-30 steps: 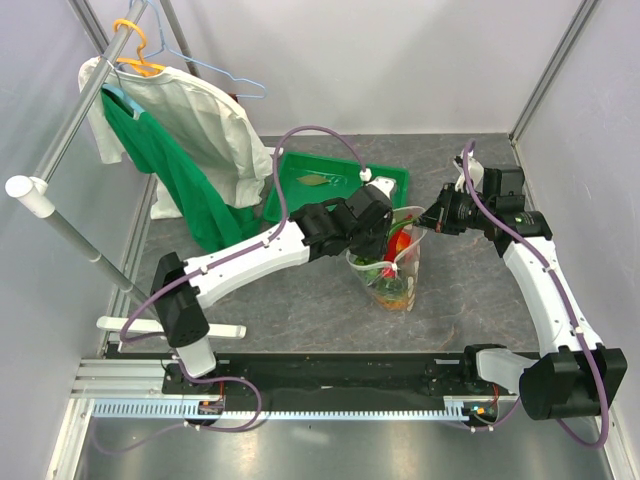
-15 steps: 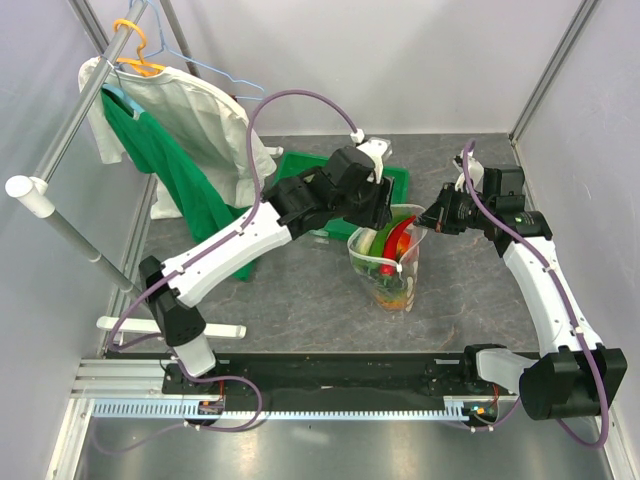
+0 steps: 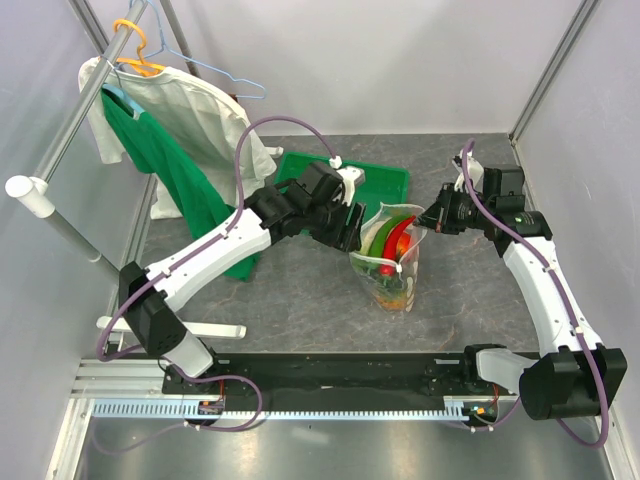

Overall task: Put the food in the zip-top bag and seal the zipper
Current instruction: Place the fake vegetable in the zipper food storage bag, then adjust the zipper food storage bag at the center of the board.

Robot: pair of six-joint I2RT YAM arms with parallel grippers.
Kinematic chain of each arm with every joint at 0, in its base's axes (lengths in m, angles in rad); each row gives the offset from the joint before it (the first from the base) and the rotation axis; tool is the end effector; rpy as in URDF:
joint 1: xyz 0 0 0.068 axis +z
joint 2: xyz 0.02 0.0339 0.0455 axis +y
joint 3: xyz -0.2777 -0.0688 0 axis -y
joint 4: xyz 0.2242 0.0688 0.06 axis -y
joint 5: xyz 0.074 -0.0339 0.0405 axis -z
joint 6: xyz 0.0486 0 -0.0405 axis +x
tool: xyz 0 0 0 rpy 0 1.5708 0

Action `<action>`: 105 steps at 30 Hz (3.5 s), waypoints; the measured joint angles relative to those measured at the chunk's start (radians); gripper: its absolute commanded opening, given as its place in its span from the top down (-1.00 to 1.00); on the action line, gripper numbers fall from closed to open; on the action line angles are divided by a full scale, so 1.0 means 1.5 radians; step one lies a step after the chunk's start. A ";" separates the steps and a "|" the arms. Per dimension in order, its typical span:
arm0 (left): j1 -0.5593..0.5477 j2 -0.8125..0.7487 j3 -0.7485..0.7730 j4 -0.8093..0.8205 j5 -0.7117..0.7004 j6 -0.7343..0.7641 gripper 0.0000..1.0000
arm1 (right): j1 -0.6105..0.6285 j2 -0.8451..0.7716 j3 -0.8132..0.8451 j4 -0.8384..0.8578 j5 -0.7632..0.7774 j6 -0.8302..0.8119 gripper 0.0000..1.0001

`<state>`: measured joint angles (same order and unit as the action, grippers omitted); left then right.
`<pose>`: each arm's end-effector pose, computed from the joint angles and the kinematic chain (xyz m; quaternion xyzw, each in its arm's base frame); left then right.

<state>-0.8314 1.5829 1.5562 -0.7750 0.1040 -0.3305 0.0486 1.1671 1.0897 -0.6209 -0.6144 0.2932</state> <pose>0.2214 -0.2503 0.3573 0.2483 0.8920 -0.2459 0.2867 0.2245 0.0390 0.3383 -0.0214 0.8730 0.3386 0.3503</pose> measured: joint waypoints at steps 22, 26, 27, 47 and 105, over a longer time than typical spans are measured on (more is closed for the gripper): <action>-0.070 0.066 0.108 0.065 0.173 -0.114 0.95 | 0.113 0.000 0.010 0.044 -0.124 0.001 1.00; -0.071 0.089 0.089 0.085 0.176 -0.160 0.69 | 0.140 0.019 0.013 0.045 -0.121 -0.021 1.00; -0.071 0.089 0.075 0.095 0.176 -0.169 0.58 | 0.142 0.026 0.013 0.045 -0.121 -0.027 1.00; 0.095 -0.222 -0.120 0.214 0.340 0.297 -0.99 | 0.150 0.101 0.053 0.038 -0.106 -0.138 1.00; 0.209 0.130 0.007 0.203 0.473 0.375 0.96 | -0.081 0.061 0.185 -0.439 -0.089 -0.713 -0.37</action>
<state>-0.5175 1.7786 1.5669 -0.4706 0.8135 0.2321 -0.0727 1.2583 1.3670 -1.2789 -0.7479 -0.7757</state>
